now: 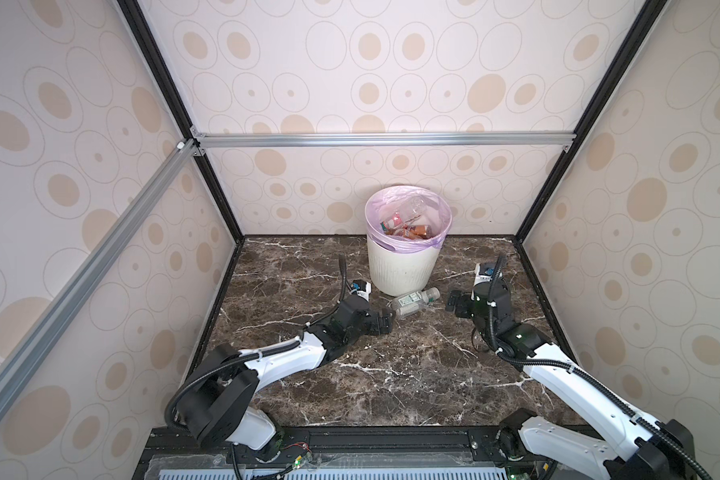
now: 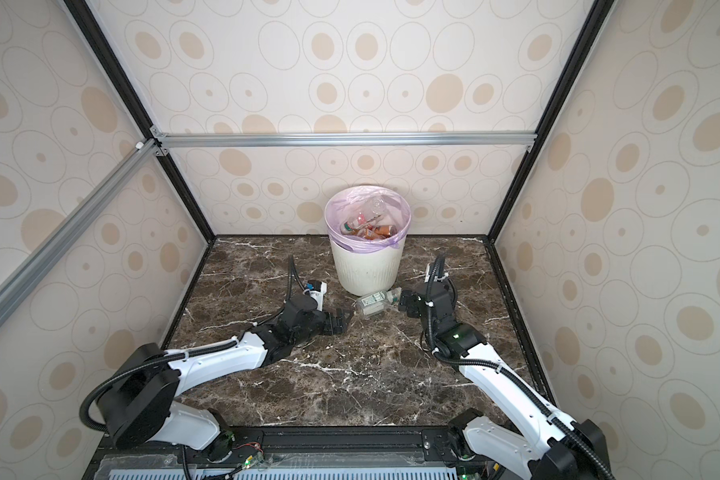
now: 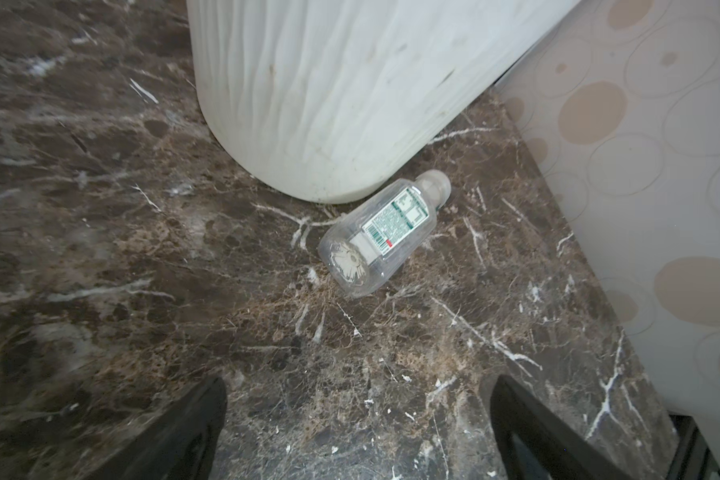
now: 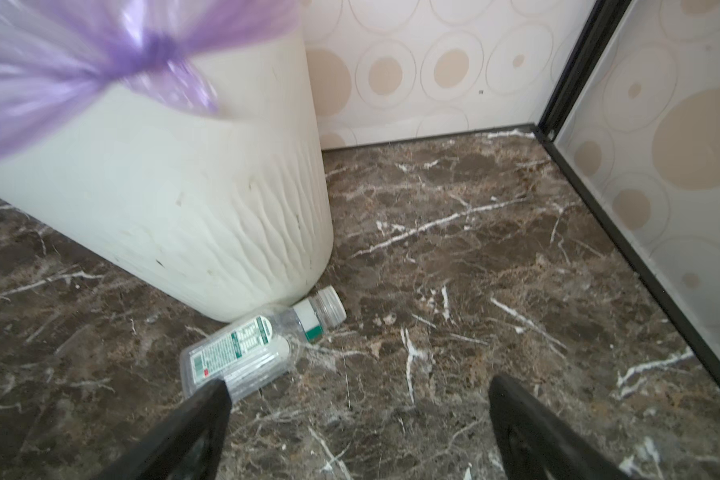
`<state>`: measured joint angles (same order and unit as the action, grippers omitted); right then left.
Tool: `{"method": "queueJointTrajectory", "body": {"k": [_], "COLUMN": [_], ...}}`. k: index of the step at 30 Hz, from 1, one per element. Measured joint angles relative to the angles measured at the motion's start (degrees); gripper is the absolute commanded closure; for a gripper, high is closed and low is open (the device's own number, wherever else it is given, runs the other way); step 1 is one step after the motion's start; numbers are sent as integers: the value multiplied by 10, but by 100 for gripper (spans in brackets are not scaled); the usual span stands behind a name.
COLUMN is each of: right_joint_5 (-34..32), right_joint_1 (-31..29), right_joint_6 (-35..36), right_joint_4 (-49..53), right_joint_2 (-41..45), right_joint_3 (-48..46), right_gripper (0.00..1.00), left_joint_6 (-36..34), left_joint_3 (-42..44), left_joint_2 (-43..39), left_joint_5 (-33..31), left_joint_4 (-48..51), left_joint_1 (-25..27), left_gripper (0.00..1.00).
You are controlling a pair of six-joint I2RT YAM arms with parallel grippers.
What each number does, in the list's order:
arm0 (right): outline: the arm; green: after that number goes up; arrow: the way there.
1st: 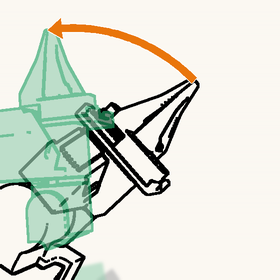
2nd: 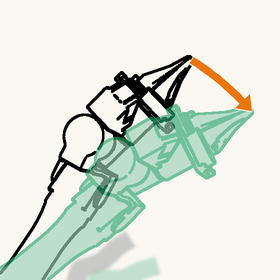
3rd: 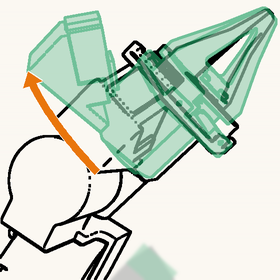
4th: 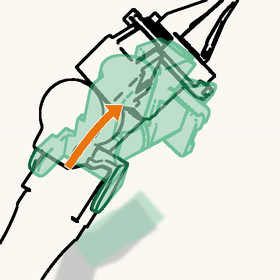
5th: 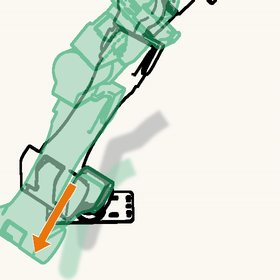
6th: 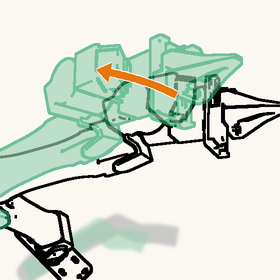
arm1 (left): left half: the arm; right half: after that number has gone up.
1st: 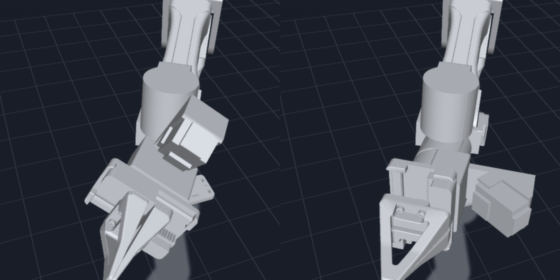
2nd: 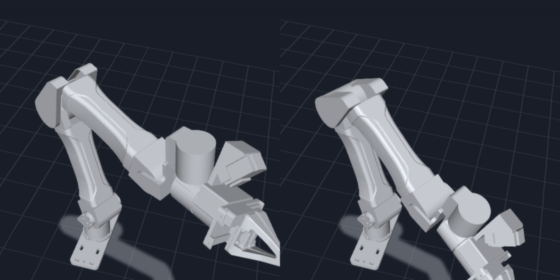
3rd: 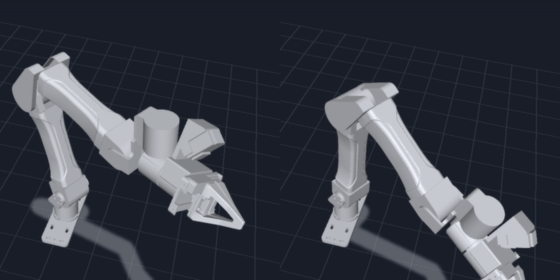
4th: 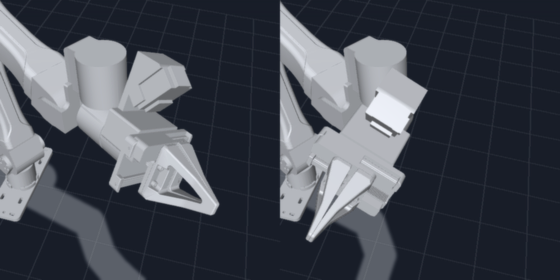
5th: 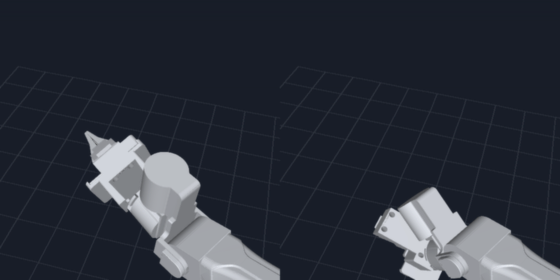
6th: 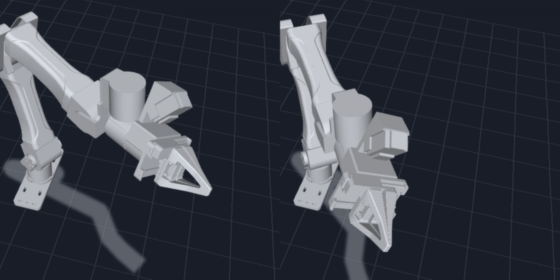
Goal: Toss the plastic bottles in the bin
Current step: 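Lower both grippers toward the small green-label bottle beside the bin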
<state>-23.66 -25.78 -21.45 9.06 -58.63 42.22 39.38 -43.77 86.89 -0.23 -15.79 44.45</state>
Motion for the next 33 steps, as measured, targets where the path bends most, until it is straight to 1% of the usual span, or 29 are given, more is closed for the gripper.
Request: {"method": "queueJointTrajectory", "body": {"k": [6, 8, 11, 17, 23, 29, 33], "right_joint_5": [67, 96, 130, 162, 168, 167, 165], "right_joint_1": [73, 101, 128, 134, 135, 135, 135], "right_joint_6": [-36, -51, -66, -77, -77, -77, -77], "right_joint_4": [-2, -11, -17, -18, -18, -18, -19], "right_joint_2": [30, 40, 41, 41, 41, 41, 41], "right_joint_3": [-36, -47, -60, -64, -64, -65, -66], "right_gripper": [0, 0, 0, 0, 0, 0, 0], "left_joint_6": [-12, -17, -28, -50, -58, -57, -52], "left_joint_3": [-16, -34, -67, -115, -126, -127, -125], "left_joint_2": [89, 121, 163, 216, 253, 266, 266], "left_joint_5": [-1, -1, -2, -9, -3, 14, 19], "left_joint_4": [-75, -97, -122, -157, -201, -231, -258], "left_joint_1": [14, 17, 19, 21, 21, 23, 33], "left_gripper": [1, 1, 1, 1, 1, 1, 1]}}
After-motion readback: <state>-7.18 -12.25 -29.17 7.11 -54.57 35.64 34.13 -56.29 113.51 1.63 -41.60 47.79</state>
